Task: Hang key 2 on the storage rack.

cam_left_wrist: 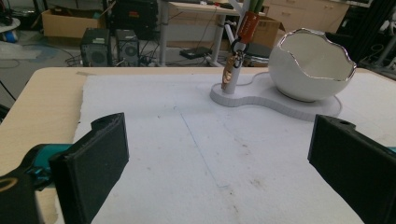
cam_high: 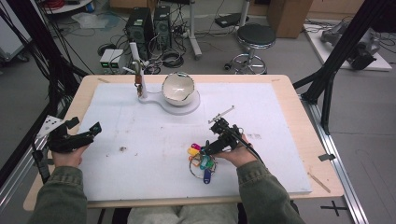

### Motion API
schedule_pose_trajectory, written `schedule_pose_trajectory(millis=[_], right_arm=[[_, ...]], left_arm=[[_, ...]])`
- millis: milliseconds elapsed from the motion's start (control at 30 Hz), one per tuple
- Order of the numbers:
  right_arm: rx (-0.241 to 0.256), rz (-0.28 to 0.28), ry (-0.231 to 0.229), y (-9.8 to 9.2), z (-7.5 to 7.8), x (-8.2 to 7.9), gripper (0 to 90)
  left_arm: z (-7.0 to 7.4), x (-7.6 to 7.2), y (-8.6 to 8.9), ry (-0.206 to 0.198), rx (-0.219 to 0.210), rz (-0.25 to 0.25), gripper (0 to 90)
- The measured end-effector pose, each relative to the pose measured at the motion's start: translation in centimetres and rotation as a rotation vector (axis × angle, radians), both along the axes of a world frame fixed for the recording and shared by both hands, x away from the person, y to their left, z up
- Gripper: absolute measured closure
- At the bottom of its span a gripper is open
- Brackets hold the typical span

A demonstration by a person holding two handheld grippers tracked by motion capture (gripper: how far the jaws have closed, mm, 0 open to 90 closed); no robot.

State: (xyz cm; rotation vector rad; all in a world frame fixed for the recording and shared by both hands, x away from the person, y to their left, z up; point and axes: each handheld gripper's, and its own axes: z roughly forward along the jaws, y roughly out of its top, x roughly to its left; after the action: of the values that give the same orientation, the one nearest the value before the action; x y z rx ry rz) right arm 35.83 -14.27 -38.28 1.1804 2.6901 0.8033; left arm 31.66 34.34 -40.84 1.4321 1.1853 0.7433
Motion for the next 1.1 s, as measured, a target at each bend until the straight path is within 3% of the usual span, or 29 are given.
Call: schedule_pose_trajectory(millis=[300,367,467,667,900,1100], right_arm=[[-0.006,-0.004,0.042,-0.6,-1.2,-0.5,6.0],[-0.001,0.002,0.054,-0.9,-1.5,-0.5,16.7],[-0.018,-0.004,0.060,-0.9,-1.6,-0.7,24.6],[-0.012,0.018,0.092,-0.8,-1.8,-0.8,32.2],[0.051,0.026,0.178,-1.2,-2.4,-0.7,43.2],[0.091,0.051,0.217,-1.2,-2.4,-0.8,61.1]], left_arm=[[0.0,0.0,0.0,-0.002,-0.001,0.000,5.6],[0.0,0.0,0.0,-0.001,-0.001,0.000,5.6],[0.0,0.0,0.0,-0.002,0.000,-0.001,5.6],[0.0,0.0,0.0,-0.003,-0.002,0.000,5.6],[0.0,0.0,0.0,-0.001,-0.002,-0.002,5.6],[0.0,0.0,0.0,-0.003,-0.001,-0.001,5.6]])
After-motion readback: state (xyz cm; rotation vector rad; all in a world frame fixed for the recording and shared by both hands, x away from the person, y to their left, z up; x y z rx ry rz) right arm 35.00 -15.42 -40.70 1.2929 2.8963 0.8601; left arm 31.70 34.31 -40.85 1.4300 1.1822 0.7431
